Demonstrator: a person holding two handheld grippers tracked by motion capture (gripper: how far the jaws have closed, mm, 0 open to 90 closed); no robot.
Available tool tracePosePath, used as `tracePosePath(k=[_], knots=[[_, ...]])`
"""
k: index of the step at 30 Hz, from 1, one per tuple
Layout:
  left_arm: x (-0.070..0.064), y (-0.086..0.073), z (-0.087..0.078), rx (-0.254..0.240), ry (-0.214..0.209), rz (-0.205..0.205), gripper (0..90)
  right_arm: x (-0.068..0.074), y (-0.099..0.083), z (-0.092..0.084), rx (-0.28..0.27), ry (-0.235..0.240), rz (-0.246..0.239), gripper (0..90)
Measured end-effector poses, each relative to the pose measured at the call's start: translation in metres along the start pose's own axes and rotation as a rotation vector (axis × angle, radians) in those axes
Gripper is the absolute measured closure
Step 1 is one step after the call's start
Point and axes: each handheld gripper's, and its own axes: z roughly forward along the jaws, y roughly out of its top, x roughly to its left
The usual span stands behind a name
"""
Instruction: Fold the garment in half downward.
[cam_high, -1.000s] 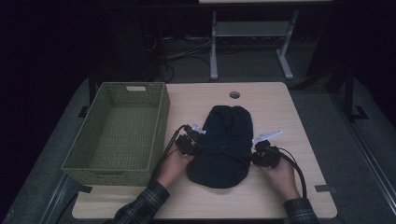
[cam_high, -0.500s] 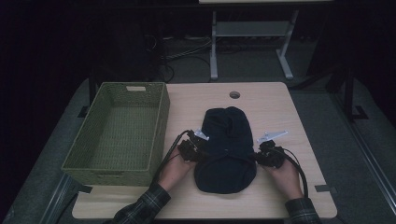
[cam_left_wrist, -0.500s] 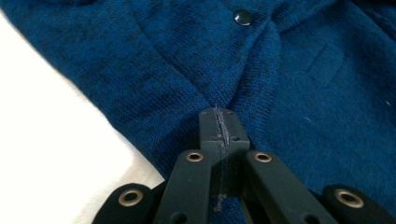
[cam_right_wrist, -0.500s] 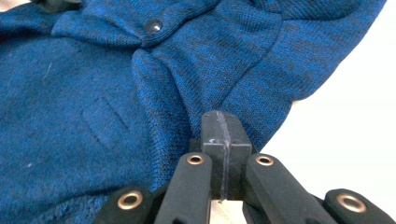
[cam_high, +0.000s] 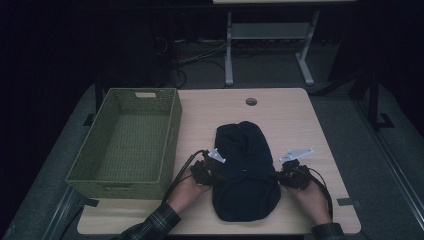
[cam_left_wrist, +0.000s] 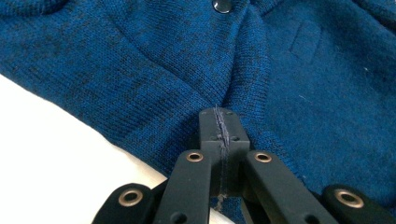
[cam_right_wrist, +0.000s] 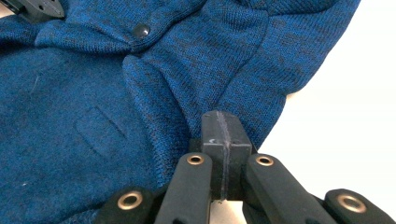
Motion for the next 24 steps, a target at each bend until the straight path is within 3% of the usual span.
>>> tracePosePath(k=[7, 11, 15, 19, 24], knots=[[-0.012, -0.010, -0.003, -0.001, -0.024, 0.007, 89.9, 0.014, -0.013, -0.008, 0.006, 0.020, -0.018, 90.0], [-0.017, -0.014, -0.004, 0.003, -0.030, 0.013, 89.9, 0.027, -0.024, -0.015, 0.010, 0.024, -0.055, 90.0], [-0.018, -0.015, -0.005, 0.005, -0.038, 0.014, 89.9, 0.030, -0.028, -0.019, 0.009, 0.030, -0.059, 90.0], [-0.017, -0.013, -0.009, -0.011, -0.042, 0.007, 89.8, 0.025, -0.023, -0.027, -0.046, 0.031, -0.045, 90.0], [-0.010, -0.004, -0.015, -0.064, 0.002, -0.010, 88.9, 0.006, -0.004, -0.028, -0.083, -0.003, -0.026, 90.0]])
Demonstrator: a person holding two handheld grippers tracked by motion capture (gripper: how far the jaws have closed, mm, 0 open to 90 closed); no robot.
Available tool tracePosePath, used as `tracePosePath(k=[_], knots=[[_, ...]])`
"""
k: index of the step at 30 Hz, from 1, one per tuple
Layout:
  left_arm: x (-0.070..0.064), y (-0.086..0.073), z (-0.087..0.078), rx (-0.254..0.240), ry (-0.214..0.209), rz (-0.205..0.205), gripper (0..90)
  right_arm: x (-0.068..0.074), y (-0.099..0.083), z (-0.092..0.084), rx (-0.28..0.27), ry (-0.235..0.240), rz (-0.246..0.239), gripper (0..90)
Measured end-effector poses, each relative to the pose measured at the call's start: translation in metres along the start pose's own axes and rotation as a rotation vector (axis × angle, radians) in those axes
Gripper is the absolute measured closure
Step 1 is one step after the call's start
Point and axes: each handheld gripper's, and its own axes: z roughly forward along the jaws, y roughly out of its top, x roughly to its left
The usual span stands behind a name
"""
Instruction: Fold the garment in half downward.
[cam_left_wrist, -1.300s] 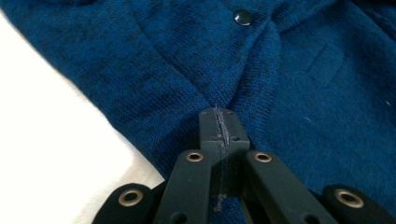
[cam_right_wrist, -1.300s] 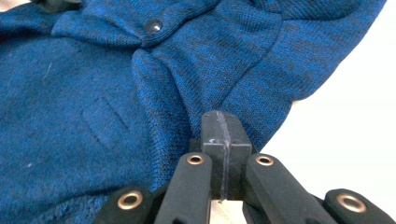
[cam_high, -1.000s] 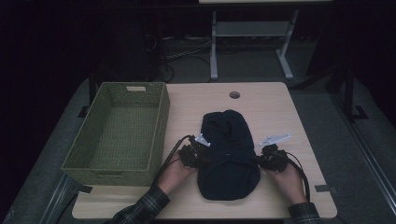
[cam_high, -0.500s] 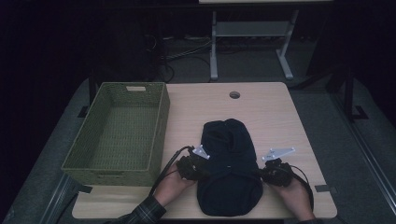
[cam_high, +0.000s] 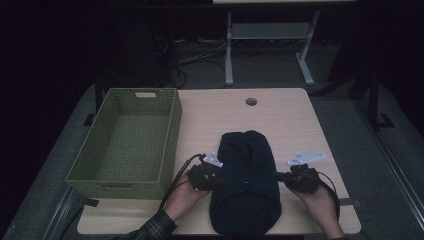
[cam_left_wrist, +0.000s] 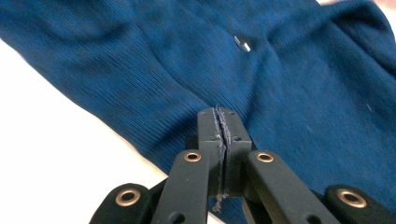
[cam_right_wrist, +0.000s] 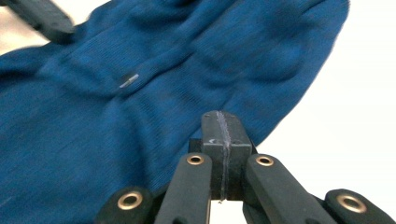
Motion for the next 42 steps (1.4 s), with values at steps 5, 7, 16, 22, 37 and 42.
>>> tracePosePath(k=[5, 7, 16, 22, 37, 42], knots=[[0.016, 0.016, -0.002, -0.040, 0.113, -0.025, 89.9, -0.025, 0.025, 0.013, -0.022, -0.042, 0.018, 90.0], [0.025, 0.022, 0.000, -0.042, 0.157, -0.045, 89.9, -0.041, 0.041, 0.027, -0.016, -0.059, 0.038, 90.0], [0.074, 0.041, 0.012, -0.092, 0.245, -0.181, 89.9, -0.068, 0.060, 0.065, -0.009, -0.069, 0.077, 90.0], [0.091, 0.053, 0.017, -0.133, 0.227, -0.202, 89.8, -0.075, 0.058, 0.079, 0.002, -0.053, 0.081, 90.0], [0.119, 0.078, 0.032, -0.153, 0.191, -0.197, 65.7, -0.074, 0.057, 0.081, 0.001, -0.059, 0.055, 90.0], [0.126, 0.077, 0.039, -0.146, 0.196, -0.198, 45.8, -0.074, 0.057, 0.081, 0.000, -0.060, 0.054, 90.0]])
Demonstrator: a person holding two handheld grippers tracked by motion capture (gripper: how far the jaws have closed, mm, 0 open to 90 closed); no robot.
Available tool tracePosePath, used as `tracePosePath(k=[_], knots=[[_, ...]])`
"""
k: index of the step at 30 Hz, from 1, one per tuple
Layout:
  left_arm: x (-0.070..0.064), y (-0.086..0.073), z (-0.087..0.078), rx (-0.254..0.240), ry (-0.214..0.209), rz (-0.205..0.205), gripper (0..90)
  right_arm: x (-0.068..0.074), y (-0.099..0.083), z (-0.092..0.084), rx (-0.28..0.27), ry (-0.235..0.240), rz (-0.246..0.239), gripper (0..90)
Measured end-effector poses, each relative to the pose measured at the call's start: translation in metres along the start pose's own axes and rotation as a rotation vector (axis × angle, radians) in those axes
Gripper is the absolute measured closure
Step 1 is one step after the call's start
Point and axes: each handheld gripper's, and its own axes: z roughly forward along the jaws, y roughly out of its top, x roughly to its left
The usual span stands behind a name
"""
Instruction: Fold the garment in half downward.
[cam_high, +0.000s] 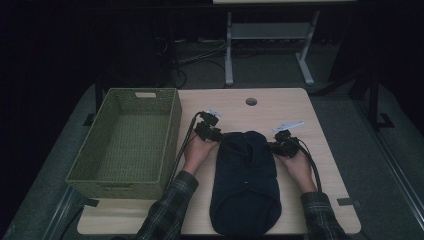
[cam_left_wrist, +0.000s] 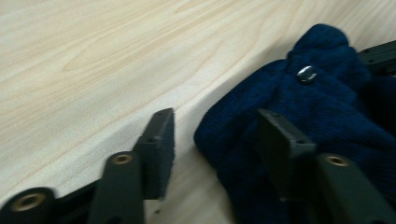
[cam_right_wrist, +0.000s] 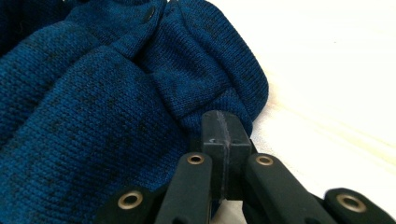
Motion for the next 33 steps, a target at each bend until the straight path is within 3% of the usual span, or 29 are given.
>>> tracePosePath(k=[3, 8, 11, 13, 14, 17, 18, 23, 29, 33], knots=[[0.003, 0.000, 0.007, 0.014, 0.004, 0.015, 40.3, 0.000, 0.000, 0.000, 0.000, -0.002, -0.002, 90.0], [0.005, -0.002, 0.012, 0.043, 0.006, 0.044, 41.6, 0.001, 0.004, -0.001, 0.017, -0.005, -0.013, 88.9], [0.006, -0.002, 0.012, 0.041, 0.003, 0.051, 42.2, 0.000, 0.014, -0.008, -0.009, -0.022, -0.014, 78.7], [0.005, -0.002, 0.013, 0.037, 0.002, 0.055, 42.9, -0.002, 0.019, -0.011, -0.026, -0.057, -0.024, 72.9], [0.005, -0.002, 0.013, 0.039, 0.003, 0.060, 43.2, -0.005, 0.023, -0.010, -0.010, -0.057, -0.012, 69.4], [0.004, -0.003, 0.013, 0.036, 0.007, 0.070, 44.0, -0.012, 0.025, -0.008, -0.040, -0.054, 0.008, 63.0], [0.004, -0.003, 0.013, 0.036, 0.006, 0.070, 44.8, -0.018, 0.028, -0.003, -0.008, -0.028, 0.036, 59.5], [0.004, -0.003, 0.013, 0.033, 0.005, 0.073, 46.3, -0.022, 0.031, 0.002, -0.041, -0.008, 0.048, 58.5], [0.004, -0.003, 0.013, 0.036, -0.019, 0.080, 54.4, -0.023, 0.026, 0.018, -0.006, 0.024, 0.031, 58.2], [0.004, -0.004, 0.013, 0.035, -0.048, 0.070, 62.0, -0.023, 0.024, 0.021, -0.001, 0.050, 0.026, 64.9]])
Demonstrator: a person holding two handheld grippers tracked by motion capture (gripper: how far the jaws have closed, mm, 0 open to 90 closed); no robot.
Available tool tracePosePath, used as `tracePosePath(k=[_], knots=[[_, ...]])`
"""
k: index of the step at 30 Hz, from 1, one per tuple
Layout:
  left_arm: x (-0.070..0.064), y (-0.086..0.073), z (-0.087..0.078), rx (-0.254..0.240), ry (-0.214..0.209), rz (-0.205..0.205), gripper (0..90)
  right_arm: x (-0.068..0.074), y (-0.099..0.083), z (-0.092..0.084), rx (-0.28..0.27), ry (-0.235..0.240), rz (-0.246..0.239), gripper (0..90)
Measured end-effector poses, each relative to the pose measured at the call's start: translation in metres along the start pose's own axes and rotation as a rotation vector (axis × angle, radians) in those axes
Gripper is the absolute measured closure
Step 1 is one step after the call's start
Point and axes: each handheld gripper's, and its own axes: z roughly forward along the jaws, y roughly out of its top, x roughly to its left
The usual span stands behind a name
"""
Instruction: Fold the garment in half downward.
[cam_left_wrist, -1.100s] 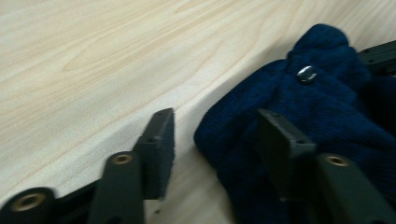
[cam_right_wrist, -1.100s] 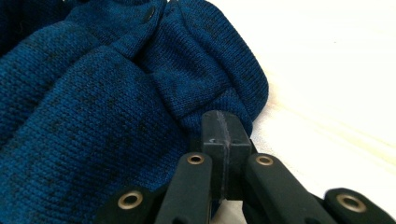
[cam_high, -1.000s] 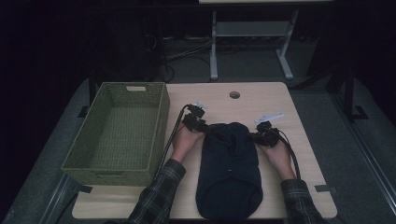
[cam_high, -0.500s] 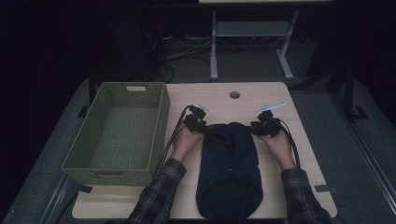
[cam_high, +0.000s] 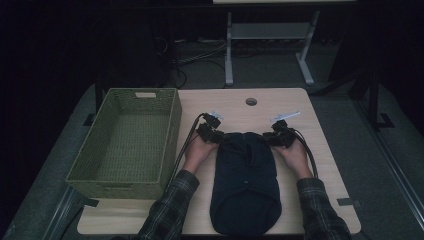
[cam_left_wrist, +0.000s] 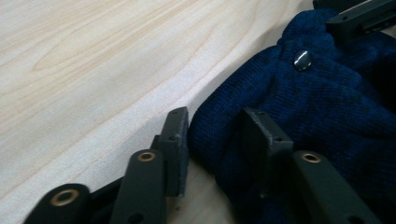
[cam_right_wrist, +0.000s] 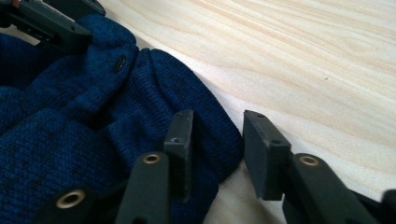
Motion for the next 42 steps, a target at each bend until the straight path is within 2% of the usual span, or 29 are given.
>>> tracePosePath(k=[6, 8, 10, 16, 19, 21, 25, 27, 30, 32, 34, 38, 42], knots=[[-0.001, 0.000, 0.000, 0.003, -0.023, -0.016, 74.7, 0.003, 0.002, 0.001, 0.018, 0.005, 0.004, 78.3], [-0.001, 0.000, 0.001, 0.002, -0.022, -0.023, 76.1, 0.004, 0.002, 0.001, 0.023, 0.004, 0.007, 80.1], [-0.002, 0.000, 0.000, 0.003, -0.021, -0.037, 77.2, 0.006, 0.003, 0.001, 0.028, -0.005, 0.000, 81.3], [-0.003, 0.000, -0.003, 0.007, -0.003, -0.026, 78.7, 0.011, 0.006, 0.000, 0.042, -0.041, -0.019, 81.9], [-0.003, 0.003, -0.009, -0.013, 0.004, -0.037, 78.9, 0.013, 0.009, 0.000, 0.048, -0.065, -0.025, 82.2], [-0.003, 0.005, -0.012, -0.023, 0.007, -0.041, 79.0, 0.011, 0.011, -0.001, 0.057, -0.061, -0.012, 82.3], [-0.002, 0.008, -0.019, -0.054, 0.027, -0.053, 78.9, 0.011, 0.022, -0.007, 0.030, -0.076, -0.019, 82.3], [-0.001, 0.010, -0.022, -0.060, 0.035, -0.047, 78.9, 0.011, 0.026, -0.009, 0.028, -0.073, -0.009, 82.3], [-0.002, 0.016, -0.028, -0.083, 0.060, -0.048, 78.9, 0.013, 0.033, -0.013, 0.018, -0.087, -0.023, 82.3], [-0.004, 0.021, -0.034, -0.104, 0.069, -0.037, 78.9, 0.013, 0.038, -0.018, -0.006, -0.100, -0.036, 82.3], [-0.005, 0.025, -0.039, -0.120, 0.078, -0.027, 78.9, 0.012, 0.042, -0.022, -0.015, -0.094, -0.027, 82.3], [-0.005, 0.033, -0.048, -0.156, 0.096, -0.029, 78.8, 0.012, 0.052, -0.032, -0.059, -0.107, -0.048, 82.3], [-0.007, 0.040, -0.057, -0.191, 0.121, -0.019, 78.9, 0.015, 0.063, -0.040, -0.075, -0.121, -0.065, 82.3]])
